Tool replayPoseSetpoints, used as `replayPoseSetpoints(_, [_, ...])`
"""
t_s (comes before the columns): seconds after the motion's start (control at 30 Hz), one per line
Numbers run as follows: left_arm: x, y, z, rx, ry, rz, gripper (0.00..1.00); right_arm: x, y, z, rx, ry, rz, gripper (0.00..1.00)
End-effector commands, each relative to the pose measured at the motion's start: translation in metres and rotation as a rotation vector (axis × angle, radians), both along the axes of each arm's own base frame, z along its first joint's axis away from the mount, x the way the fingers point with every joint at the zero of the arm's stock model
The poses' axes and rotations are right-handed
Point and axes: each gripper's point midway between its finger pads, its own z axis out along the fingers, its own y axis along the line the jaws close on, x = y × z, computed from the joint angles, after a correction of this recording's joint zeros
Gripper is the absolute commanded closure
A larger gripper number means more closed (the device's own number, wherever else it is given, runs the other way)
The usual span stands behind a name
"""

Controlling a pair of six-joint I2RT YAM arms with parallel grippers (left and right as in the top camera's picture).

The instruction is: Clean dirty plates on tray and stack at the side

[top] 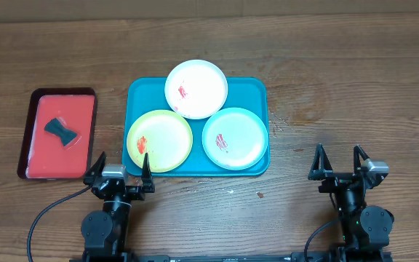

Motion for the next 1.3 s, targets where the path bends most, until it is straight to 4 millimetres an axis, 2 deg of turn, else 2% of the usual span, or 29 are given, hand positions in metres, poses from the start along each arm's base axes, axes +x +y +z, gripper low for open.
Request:
replayPoseSetpoints(0.0, [0.0, 0.0, 0.0, 0.027, -0.008, 0.001, 0.0, 0.0, -0.001, -0.001, -0.008, -0.008, -0.007, 0.0])
replayPoseSetpoints(1.03, [0.0, 0.0, 0.0, 0.027, -0.007, 0.002, 0.0, 0.0, -0.001, -0.001, -0.008, -0.008, -0.007, 0.0])
replayPoseSetpoints(1.07, [-0.001, -0.004, 0.001, -0.002, -0.009, -0.018, 0.0, 0.0, -0.001, -0.001, -0.008, -0.008, -0.007, 0.0])
replayPoseSetpoints(1.1, [-0.002, -0.015, 0.003, -0.092, -0.007, -0.08, 0.0, 0.0, -0.001, -0.001, -0.008, -0.008, -0.007, 0.0])
replayPoseSetpoints(1.17, [-0.007, -0.042, 0.008, -0.348, 0.019, -0.221, 0.0, 0.0, -0.001, -0.001, -0.008, -0.008, -0.007, 0.0])
replayPoseSetpoints(1.27, [-0.011, -0.054, 0.025, -0.616, 0.019, -0.289, 0.0, 0.0, -0.001, -0.001, -0.008, -0.008, -0.007, 0.0])
